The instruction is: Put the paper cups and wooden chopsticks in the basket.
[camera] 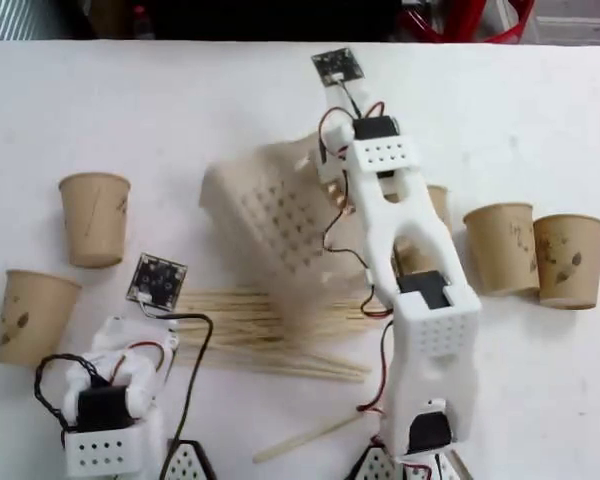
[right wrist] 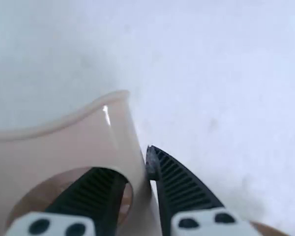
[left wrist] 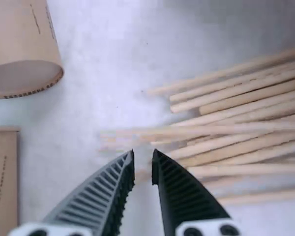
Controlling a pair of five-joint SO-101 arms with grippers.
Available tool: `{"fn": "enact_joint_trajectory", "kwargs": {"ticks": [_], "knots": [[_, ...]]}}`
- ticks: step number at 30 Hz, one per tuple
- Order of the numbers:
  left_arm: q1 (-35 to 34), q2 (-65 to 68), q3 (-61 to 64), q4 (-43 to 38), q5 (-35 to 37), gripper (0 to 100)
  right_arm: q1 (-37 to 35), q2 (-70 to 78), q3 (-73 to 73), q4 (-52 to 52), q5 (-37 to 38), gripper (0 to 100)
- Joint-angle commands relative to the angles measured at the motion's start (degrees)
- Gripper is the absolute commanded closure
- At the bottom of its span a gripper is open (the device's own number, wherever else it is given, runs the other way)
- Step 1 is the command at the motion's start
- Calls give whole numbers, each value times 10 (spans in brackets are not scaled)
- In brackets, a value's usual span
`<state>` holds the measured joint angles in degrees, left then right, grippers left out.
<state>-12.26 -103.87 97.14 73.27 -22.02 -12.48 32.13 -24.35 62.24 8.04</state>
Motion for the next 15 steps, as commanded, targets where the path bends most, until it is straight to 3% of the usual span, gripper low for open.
{"fn": "enact_joint_trajectory", "kwargs": {"ticks": [1,15], "knots": [[6,0,-1,2,-1,916,26,-60,-62,-9,-49,981],[6,0,-1,2,-1,916,25,-154,-67,-87,-115,981]]}}
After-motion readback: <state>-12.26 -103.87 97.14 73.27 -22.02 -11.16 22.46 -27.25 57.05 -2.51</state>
